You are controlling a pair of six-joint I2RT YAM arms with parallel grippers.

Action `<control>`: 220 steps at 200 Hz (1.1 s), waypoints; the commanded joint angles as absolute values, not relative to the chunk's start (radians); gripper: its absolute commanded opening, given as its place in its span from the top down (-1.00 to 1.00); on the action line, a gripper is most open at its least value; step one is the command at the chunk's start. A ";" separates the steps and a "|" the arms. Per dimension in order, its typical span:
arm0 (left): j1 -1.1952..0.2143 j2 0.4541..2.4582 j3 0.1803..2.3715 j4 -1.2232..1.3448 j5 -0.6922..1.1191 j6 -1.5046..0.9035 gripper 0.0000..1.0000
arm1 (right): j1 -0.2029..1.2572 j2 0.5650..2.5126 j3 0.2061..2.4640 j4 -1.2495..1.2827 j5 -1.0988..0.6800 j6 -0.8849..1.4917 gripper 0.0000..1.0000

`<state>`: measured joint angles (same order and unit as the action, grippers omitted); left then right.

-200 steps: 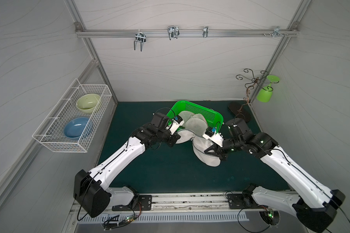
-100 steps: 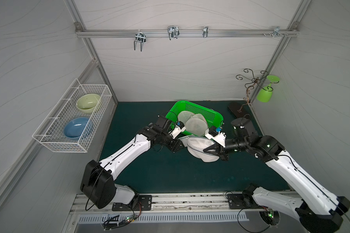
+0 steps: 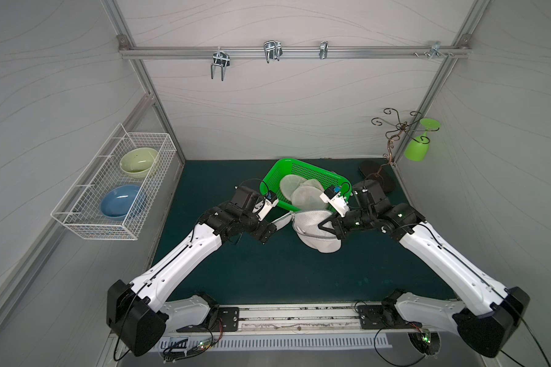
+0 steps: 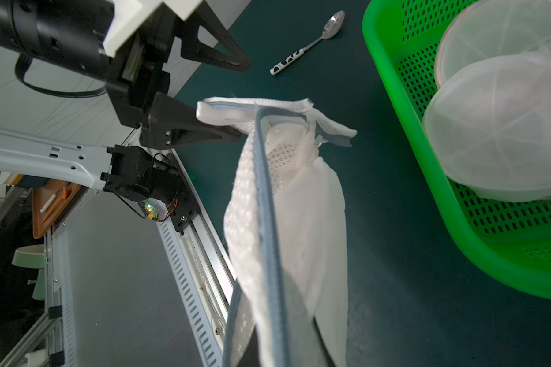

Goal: Turn the laundry bag inside out
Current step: Turn over the laundry bag.

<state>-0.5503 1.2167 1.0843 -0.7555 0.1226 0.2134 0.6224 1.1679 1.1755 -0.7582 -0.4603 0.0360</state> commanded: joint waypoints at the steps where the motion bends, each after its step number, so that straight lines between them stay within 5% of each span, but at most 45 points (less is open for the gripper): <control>1: -0.545 1.211 1.114 -0.796 0.089 0.266 -0.72 | 0.610 1.192 1.214 -0.818 -0.456 0.096 1.00; 71: -0.545 1.115 1.157 -0.769 -0.069 0.319 -0.66 | 0.582 1.245 1.252 -0.888 -0.463 0.147 1.00; 142: -0.545 1.043 1.127 -0.448 0.691 0.208 -0.68 | 0.699 1.211 1.233 -0.898 -0.558 -0.152 1.00; 184: -0.545 1.186 1.149 -0.512 0.916 0.272 -0.55 | 0.706 1.174 1.231 -0.905 -0.614 -0.248 1.00; 220: -0.545 1.239 1.151 -0.480 0.927 0.262 -0.48 | 0.732 1.174 1.232 -0.915 -0.662 -0.284 1.00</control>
<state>-0.5468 1.2362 1.1301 -0.5251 0.8356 0.2543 0.7124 1.1847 1.2270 -0.8848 -0.5949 -0.2188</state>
